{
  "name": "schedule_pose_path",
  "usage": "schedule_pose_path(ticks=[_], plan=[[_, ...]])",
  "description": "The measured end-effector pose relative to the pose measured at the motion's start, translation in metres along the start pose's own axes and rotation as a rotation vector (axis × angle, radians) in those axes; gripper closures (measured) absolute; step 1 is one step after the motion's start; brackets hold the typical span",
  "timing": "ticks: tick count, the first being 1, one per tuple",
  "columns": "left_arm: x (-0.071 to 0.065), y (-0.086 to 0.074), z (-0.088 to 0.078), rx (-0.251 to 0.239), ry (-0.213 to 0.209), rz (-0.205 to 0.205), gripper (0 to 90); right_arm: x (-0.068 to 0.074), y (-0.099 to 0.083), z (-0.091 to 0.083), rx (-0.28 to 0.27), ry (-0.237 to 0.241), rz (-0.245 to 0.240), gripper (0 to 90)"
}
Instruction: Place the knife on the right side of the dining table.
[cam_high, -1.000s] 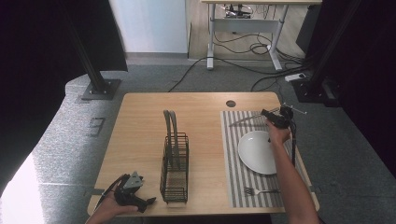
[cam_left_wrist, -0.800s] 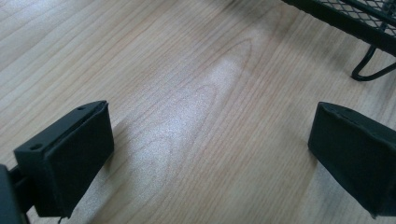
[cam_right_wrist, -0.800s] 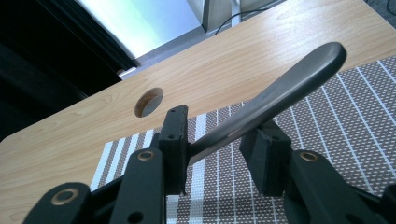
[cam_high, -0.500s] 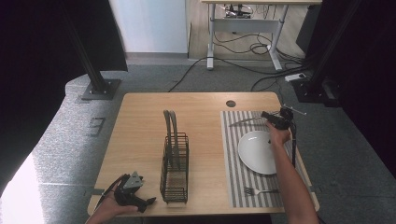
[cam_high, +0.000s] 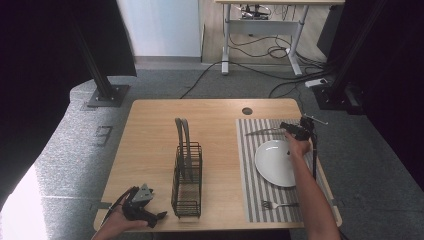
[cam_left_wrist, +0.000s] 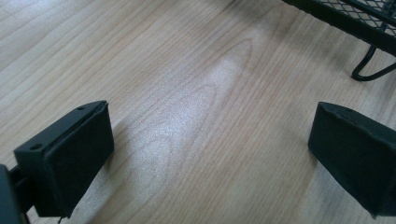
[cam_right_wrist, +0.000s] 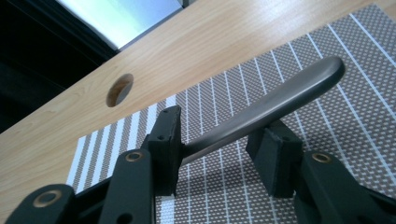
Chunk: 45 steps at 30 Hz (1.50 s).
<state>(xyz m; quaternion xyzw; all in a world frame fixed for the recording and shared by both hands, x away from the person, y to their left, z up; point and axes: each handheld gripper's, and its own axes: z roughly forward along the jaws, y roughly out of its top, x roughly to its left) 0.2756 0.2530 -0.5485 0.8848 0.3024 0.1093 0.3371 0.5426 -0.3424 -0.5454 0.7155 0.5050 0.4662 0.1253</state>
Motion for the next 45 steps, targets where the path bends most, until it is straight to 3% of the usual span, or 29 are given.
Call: schedule_pose_path(ticks=[9, 19, 23, 28, 32, 34, 38, 40, 45], plan=[[0.0, 0.0, 0.0, 0.0, 0.0, 0.0, 0.0, -0.002, -0.002, 0.003, 0.05, -0.054, 0.032, 51.3], [0.0, 0.0, 0.0, 0.0, 0.001, -0.001, 0.0, 0.0, -0.002, 0.001, 0.061, -0.085, 0.019, 49.3], [0.0, 0.0, 0.0, 0.0, 0.001, -0.001, 0.1, 0.002, -0.002, -0.001, 0.076, -0.115, -0.015, 49.4], [0.0, 0.0, 0.0, 0.0, 0.001, -0.001, 0.1, 0.004, -0.001, -0.005, 0.082, -0.116, -0.009, 47.7], [0.0, 0.0, 0.0, 0.0, 0.001, -0.001, 0.1, 0.01, 0.005, -0.01, 0.03, -0.073, -0.065, 46.4], [0.0, 0.0, 0.0, 0.0, 0.001, -0.001, 0.0, 0.015, 0.01, -0.01, 0.053, -0.066, -0.08, 44.6], [0.0, 0.0, 0.0, 0.0, 0.0, -0.001, 0.0, 0.027, 0.017, -0.008, 0.021, -0.013, -0.179, 45.0], [0.0, 0.0, 0.0, 0.0, -0.001, -0.001, 0.0, 0.033, 0.02, -0.002, 0.079, -0.027, -0.207, 44.3], [0.0, 0.0, 0.0, 0.0, -0.001, 0.0, 0.0, 0.042, 0.024, 0.016, 0.106, -0.072, -0.341, 45.0]])
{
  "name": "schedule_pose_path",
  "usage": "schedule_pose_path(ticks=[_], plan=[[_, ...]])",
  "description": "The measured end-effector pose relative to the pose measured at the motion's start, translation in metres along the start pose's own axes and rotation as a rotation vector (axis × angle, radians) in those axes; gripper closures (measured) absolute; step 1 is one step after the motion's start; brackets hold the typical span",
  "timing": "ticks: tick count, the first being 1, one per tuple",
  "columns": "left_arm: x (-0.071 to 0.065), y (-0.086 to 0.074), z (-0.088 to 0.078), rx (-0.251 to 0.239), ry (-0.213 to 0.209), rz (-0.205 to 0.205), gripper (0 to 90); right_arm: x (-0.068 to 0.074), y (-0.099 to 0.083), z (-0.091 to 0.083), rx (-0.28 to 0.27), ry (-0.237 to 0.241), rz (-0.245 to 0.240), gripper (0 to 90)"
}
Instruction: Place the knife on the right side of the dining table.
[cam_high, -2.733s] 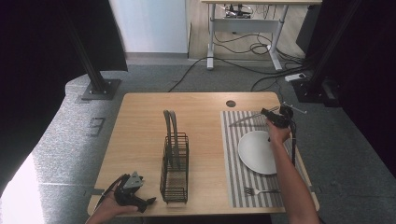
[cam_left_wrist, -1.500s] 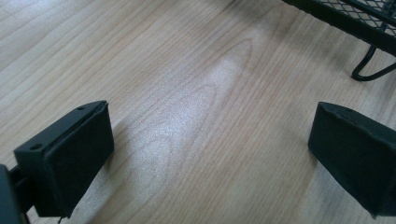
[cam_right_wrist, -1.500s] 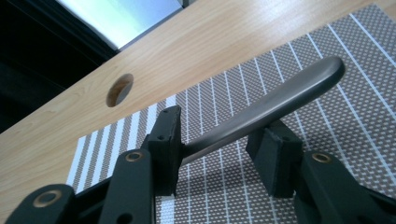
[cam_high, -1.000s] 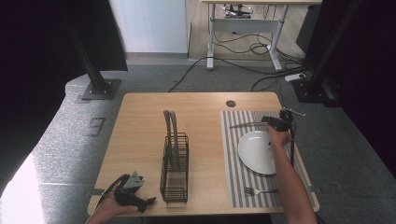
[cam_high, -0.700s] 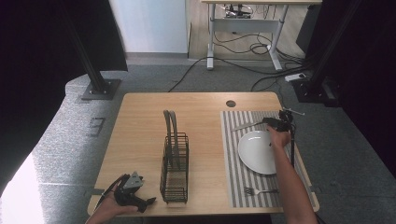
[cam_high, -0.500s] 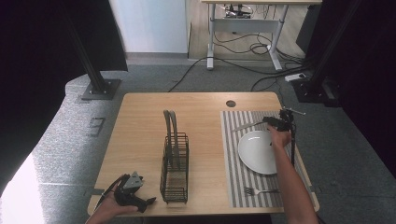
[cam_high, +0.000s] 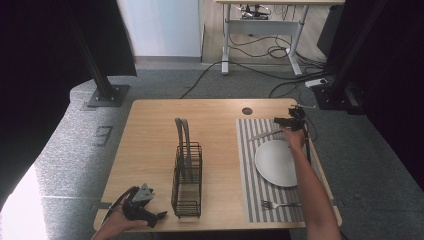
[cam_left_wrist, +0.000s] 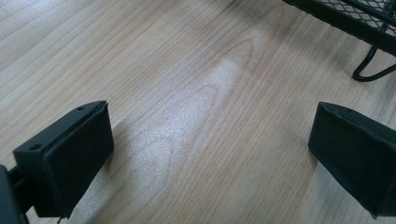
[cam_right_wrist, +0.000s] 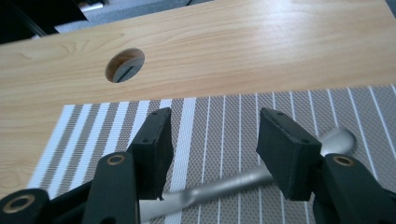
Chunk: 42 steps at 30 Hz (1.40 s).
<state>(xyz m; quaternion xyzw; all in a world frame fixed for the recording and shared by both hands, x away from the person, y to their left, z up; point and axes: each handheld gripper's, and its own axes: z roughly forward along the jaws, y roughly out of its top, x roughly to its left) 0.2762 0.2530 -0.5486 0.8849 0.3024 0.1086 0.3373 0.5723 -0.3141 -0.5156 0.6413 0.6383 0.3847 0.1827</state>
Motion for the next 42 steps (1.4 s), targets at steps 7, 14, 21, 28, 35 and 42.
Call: schedule_pose_path(ticks=[7, 14, 21, 28, 35, 42], plan=[[0.0, 0.0, 0.0, 0.0, 0.001, 0.0, 0.0, 0.014, -0.001, 0.029, 0.148, -0.09, -0.136, 44.5], [0.0, 0.0, 0.0, 0.0, 0.001, 0.001, 0.0, 0.012, -0.007, 0.029, 0.151, -0.108, -0.115, 45.5], [0.0, 0.0, 0.0, 0.0, 0.001, 0.001, 0.0, 0.004, -0.009, 0.022, 0.147, -0.096, -0.068, 44.2], [0.0, 0.0, 0.0, 0.0, 0.001, 0.001, 0.0, 0.003, -0.01, 0.02, 0.148, -0.103, -0.053, 44.2], [0.0, 0.0, 0.0, 0.0, 0.002, 0.001, 0.0, 0.002, -0.011, 0.019, 0.152, -0.101, -0.041, 42.8], [0.0, 0.0, 0.0, 0.0, 0.003, 0.0, 0.0, 0.0, -0.013, 0.016, 0.134, -0.09, -0.028, 42.5]])
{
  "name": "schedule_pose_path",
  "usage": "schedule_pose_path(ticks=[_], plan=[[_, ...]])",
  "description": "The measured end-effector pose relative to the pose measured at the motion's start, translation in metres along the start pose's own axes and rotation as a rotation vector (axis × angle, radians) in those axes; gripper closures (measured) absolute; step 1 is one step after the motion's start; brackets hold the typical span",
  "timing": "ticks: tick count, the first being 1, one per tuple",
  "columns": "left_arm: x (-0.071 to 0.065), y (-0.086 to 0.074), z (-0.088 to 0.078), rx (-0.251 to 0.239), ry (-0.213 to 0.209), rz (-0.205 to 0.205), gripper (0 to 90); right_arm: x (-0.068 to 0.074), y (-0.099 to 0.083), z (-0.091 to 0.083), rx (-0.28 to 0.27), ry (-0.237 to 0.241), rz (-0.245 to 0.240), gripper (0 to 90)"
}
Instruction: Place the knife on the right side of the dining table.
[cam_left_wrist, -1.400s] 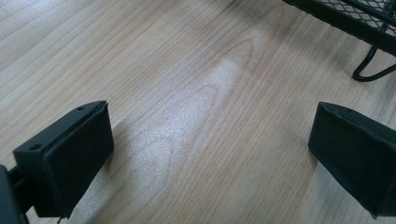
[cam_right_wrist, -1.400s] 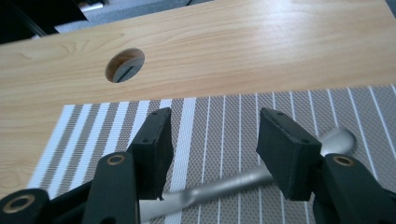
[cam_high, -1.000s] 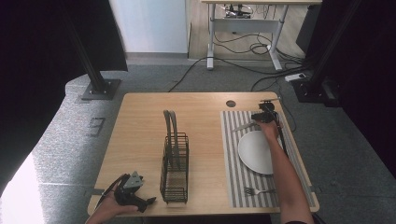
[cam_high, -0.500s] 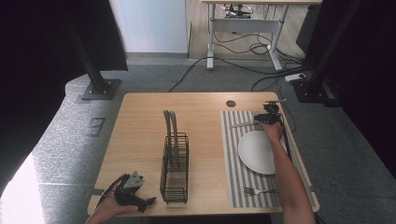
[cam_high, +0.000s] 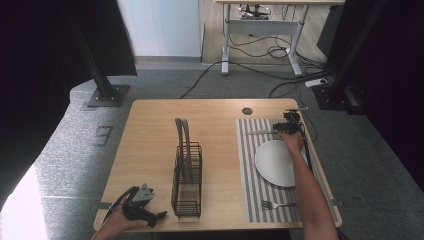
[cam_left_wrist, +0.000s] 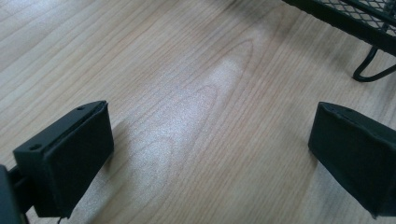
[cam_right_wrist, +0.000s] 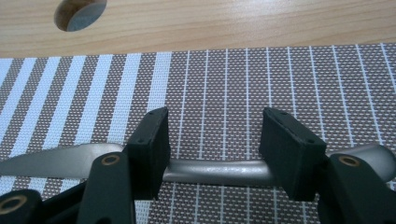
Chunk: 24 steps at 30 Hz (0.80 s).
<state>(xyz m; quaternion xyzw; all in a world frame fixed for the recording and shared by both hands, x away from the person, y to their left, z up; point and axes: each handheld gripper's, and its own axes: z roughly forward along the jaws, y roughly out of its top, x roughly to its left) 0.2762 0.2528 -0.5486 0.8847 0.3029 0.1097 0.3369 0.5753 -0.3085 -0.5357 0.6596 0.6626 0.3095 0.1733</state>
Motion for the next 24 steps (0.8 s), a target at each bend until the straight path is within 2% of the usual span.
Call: schedule_pose_path(ticks=[5, 9, 13, 17, 19, 21, 24], plan=[[0.0, 0.0, 0.0, 0.0, -0.001, 0.0, 0.0, -0.004, -0.003, -0.002, -0.033, -0.001, 0.026, 38.5], [0.0, 0.0, 0.0, 0.0, 0.0, 0.0, 0.0, -0.004, -0.001, -0.011, -0.072, -0.007, -0.004, 37.8], [0.0, 0.0, 0.0, -0.001, 0.0, 0.0, 0.0, 0.004, 0.003, -0.024, -0.103, 0.016, -0.058, 37.9], [0.0, 0.0, 0.0, 0.0, 0.001, 0.0, 0.0, 0.011, 0.003, -0.037, -0.113, 0.064, -0.063, 38.9], [0.0, 0.0, 0.0, 0.0, 0.0, 0.0, 0.0, 0.013, 0.0, -0.043, -0.127, 0.08, -0.059, 39.4], [0.0, 0.0, 0.0, 0.0, 0.001, 0.0, 0.0, 0.013, -0.003, -0.048, -0.116, 0.097, -0.054, 39.2], [0.0, 0.0, 0.0, 0.0, 0.001, 0.0, 0.0, 0.014, -0.008, -0.055, -0.128, 0.111, -0.069, 39.6]])
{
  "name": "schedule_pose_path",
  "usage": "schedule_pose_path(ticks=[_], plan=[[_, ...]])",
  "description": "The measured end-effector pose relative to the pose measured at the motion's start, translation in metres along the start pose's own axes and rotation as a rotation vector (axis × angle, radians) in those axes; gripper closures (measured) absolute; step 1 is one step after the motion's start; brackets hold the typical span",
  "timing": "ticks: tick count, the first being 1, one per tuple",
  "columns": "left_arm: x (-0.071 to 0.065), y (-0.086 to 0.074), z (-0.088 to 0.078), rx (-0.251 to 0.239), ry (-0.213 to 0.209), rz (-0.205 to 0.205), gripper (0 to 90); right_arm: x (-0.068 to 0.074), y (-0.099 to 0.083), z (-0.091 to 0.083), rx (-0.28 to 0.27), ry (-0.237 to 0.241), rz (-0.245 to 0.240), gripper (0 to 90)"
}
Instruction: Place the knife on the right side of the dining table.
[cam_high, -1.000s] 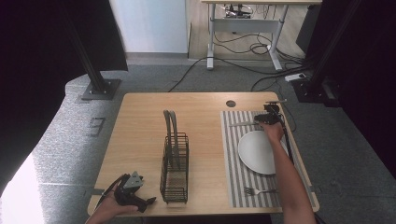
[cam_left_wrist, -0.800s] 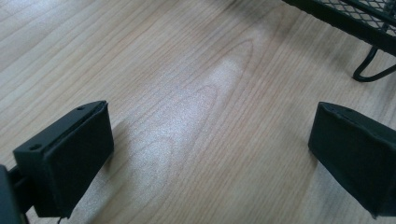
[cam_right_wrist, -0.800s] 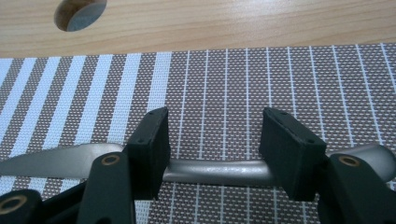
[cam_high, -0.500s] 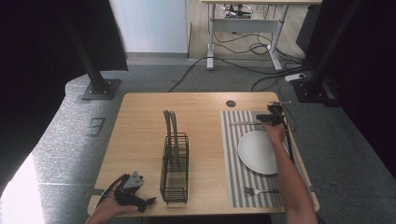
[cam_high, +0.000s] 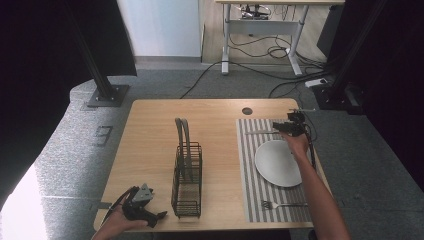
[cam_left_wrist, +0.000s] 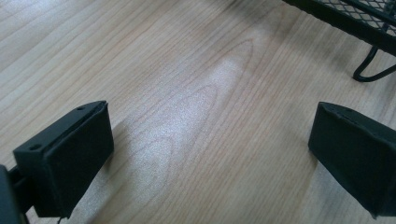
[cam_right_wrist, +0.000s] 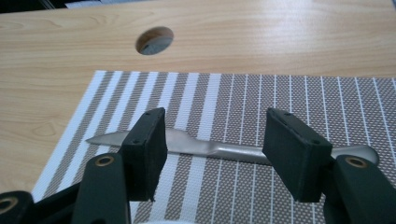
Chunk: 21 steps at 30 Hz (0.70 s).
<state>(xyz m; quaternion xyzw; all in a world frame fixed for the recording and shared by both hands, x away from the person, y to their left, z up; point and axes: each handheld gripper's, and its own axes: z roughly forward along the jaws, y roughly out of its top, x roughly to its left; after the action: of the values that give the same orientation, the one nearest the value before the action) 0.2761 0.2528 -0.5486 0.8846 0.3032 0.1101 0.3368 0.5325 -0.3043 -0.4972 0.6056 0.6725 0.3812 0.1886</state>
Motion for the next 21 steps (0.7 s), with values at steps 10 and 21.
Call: schedule_pose_path(ticks=[10, 21], plan=[[0.0, 0.0, 0.0, 0.001, 0.001, -0.001, 0.0, 0.025, -0.011, -0.039, -0.02, 0.111, 0.0, 38.7], [0.0, 0.0, 0.0, 0.0, 0.002, -0.003, 0.0, 0.075, -0.037, -0.089, -0.078, 0.276, -0.071, 38.4]])
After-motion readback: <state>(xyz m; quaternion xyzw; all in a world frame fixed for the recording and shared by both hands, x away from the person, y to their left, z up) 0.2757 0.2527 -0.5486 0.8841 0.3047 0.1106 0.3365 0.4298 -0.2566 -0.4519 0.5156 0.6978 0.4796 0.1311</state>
